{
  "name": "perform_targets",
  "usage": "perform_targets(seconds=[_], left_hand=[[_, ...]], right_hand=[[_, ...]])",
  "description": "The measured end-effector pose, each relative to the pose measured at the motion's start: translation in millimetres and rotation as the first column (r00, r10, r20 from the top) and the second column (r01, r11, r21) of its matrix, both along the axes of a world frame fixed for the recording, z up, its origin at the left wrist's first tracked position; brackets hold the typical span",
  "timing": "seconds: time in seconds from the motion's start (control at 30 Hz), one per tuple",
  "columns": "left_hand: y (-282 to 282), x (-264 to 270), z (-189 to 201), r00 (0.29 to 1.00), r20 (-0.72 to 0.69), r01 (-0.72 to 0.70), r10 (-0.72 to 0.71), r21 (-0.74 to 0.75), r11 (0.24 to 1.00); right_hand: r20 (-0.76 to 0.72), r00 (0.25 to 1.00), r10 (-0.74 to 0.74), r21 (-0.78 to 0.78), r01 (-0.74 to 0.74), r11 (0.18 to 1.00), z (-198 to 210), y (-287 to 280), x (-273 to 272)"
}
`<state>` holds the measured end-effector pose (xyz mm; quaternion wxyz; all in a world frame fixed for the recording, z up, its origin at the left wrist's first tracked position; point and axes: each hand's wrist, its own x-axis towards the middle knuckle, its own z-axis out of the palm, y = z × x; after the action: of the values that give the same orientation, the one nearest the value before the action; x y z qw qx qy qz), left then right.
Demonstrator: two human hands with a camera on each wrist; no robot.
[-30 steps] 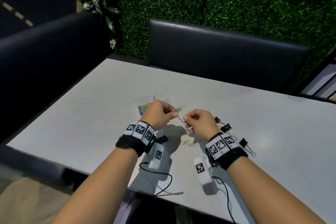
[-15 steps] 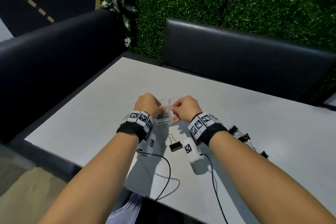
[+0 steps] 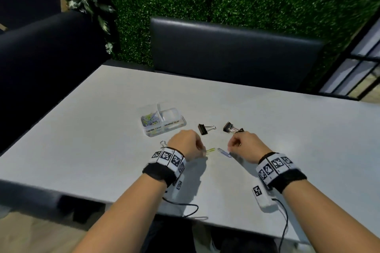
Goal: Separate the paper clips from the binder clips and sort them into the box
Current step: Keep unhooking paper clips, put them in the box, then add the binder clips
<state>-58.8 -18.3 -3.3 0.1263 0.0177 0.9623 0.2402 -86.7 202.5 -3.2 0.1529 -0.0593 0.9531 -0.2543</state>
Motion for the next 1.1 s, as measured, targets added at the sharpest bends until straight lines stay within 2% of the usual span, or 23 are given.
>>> perform_targets(seconds=[0.1, 0.33, 0.63, 0.83, 0.97, 1.1], left_hand=[[7, 3, -11, 1.0, 0.004, -0.024, 0.025, -0.092, 0.995], [22, -2, -24, 0.995, -0.051, -0.086, 0.081, -0.11, 0.99], [28, -5, -26, 0.998, 0.059, -0.027, 0.032, -0.092, 0.995], [25, -1, -23, 0.998, 0.057, 0.008, -0.006, -0.029, 1.0], [12, -5, -9, 0.993, 0.1, -0.07, 0.056, 0.145, 0.987], [-5, -10, 5, 0.974, 0.168, -0.199, 0.152, 0.318, 0.927]], right_hand=[[-0.001, 1.0, -0.005, 0.043, 0.005, 0.999, -7, -3, 6], [-0.016, 0.998, 0.055, 0.124, -0.052, 0.991, -20, -25, 0], [-0.015, 1.0, -0.003, 0.039, 0.004, 0.999, -25, -20, 1], [-0.019, 0.999, 0.039, 0.076, -0.037, 0.996, -21, -24, 1], [-0.04, 0.998, 0.056, 0.075, -0.053, 0.996, -23, -22, 5], [-0.059, 0.995, 0.079, 0.089, -0.073, 0.993, -24, -20, 6]])
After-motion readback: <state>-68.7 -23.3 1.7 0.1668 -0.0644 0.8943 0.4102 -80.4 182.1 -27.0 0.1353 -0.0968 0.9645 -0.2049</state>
